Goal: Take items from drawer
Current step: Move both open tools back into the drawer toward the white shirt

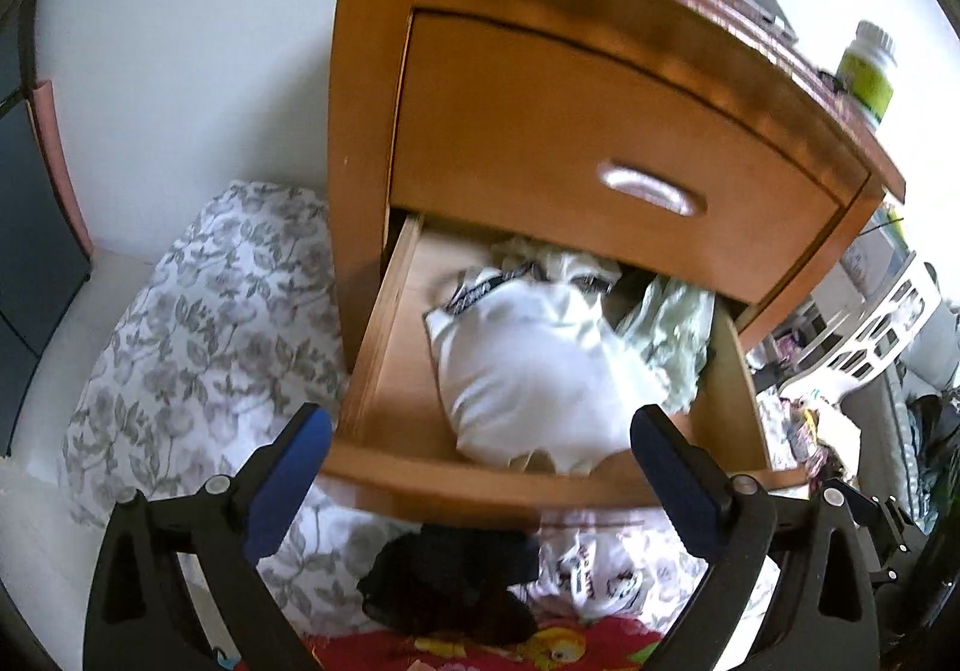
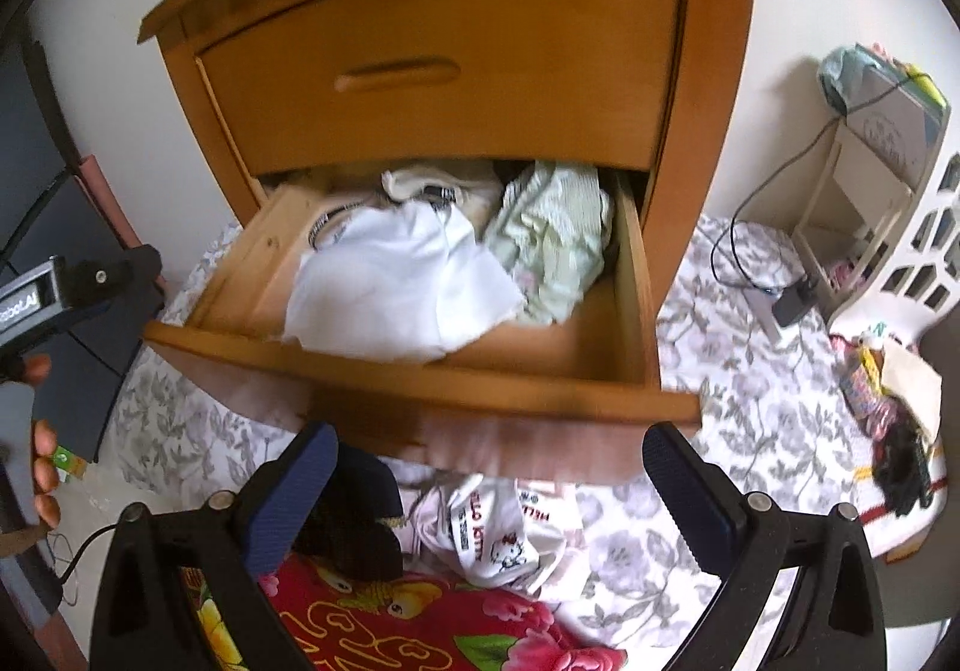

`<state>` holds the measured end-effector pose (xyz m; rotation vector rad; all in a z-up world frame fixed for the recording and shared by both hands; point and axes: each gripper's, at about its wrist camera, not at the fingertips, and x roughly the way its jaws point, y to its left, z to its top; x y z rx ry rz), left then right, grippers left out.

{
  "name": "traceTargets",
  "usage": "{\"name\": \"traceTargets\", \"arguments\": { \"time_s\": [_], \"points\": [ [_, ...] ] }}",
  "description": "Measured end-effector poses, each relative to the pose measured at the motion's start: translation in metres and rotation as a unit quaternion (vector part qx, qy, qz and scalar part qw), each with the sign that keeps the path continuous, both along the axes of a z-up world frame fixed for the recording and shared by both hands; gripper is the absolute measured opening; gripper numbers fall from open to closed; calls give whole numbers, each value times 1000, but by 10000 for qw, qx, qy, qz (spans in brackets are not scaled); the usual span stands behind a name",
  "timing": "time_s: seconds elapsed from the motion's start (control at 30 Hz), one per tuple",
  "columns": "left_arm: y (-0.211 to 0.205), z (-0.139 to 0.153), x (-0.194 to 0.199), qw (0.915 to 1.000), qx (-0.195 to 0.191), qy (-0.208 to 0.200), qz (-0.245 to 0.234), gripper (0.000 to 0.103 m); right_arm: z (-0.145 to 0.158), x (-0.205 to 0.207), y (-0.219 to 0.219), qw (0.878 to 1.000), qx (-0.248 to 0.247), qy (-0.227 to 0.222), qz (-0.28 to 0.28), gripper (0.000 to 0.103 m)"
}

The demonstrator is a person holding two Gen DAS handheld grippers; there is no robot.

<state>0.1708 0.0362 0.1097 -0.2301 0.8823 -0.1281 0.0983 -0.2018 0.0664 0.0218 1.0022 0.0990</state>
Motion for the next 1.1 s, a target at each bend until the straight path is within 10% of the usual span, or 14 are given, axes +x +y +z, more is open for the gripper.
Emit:
{"name": "traceTargets", "arguments": {
  "time_s": [0.47,0.73,1.1],
  "points": [
    [-14,0,55,9983,-68,34,-573,100,36,64,-6,9990,96,-370,219,103],
    [-19,-22,86,9950,-243,549,-800,100,14,103,-5,9991,226,91,346,103],
    [-41,-57,120,9830,489,1426,-1045,100,-20,130,-10,9958,204,821,336,103]
  ]
}}
